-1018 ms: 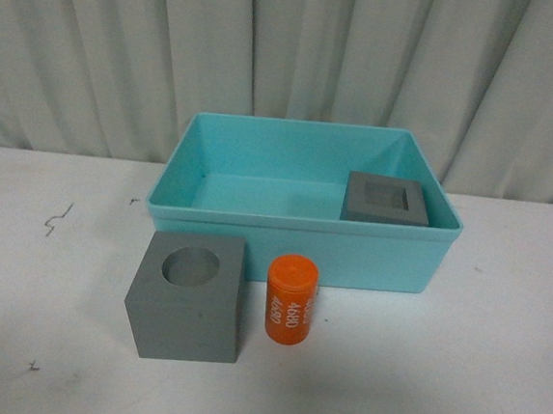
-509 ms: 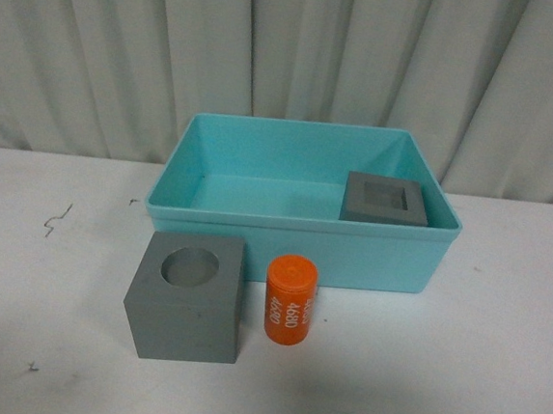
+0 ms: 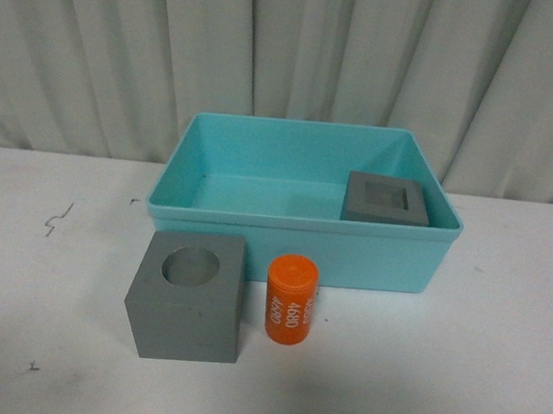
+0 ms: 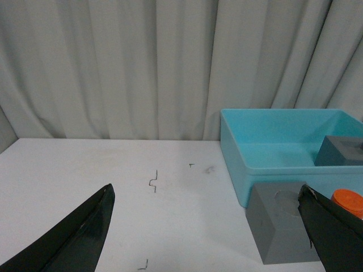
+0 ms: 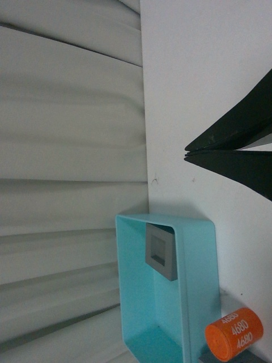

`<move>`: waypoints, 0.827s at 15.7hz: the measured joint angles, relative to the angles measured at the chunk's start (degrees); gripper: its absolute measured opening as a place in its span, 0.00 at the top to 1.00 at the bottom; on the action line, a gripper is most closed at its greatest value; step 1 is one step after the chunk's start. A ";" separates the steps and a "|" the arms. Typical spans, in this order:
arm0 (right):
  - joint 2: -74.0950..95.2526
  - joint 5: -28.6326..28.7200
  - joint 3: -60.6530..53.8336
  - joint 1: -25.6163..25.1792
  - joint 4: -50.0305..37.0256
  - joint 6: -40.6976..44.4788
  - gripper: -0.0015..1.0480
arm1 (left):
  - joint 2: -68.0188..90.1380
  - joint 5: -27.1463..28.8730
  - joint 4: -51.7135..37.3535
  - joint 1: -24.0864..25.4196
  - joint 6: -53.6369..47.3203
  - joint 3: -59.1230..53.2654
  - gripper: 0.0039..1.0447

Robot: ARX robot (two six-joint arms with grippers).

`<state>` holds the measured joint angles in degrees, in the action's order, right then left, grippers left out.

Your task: Place gray and orange parts in blue box

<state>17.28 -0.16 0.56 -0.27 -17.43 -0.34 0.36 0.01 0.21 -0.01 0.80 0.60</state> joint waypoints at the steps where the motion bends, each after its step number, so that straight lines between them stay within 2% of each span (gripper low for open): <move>1: -1.77 0.00 0.00 0.00 1.92 0.00 0.98 | 0.02 0.00 -0.02 0.00 0.00 0.00 0.06; 6: -7.39 0.00 0.00 0.00 7.37 0.00 0.98 | 0.00 0.00 -0.02 0.00 0.00 0.00 0.06; 8: -10.10 -0.02 0.09 0.00 12.00 -0.02 0.98 | 0.00 0.00 -0.02 0.00 0.00 0.00 0.06; 9: -16.13 0.09 0.02 0.00 17.81 0.00 0.98 | 0.02 0.02 -0.02 0.00 0.00 0.00 0.06; 12: -17.07 0.13 0.02 -0.04 17.66 0.00 0.98 | 0.00 0.00 -0.02 0.00 0.00 0.00 0.06; 13: -17.05 0.13 0.02 -0.04 17.64 0.02 0.91 | 0.02 -0.04 0.00 0.00 0.00 0.00 0.06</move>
<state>0.23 -0.03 0.58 -0.32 0.21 -0.32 0.38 -0.03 0.21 -0.01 0.80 0.60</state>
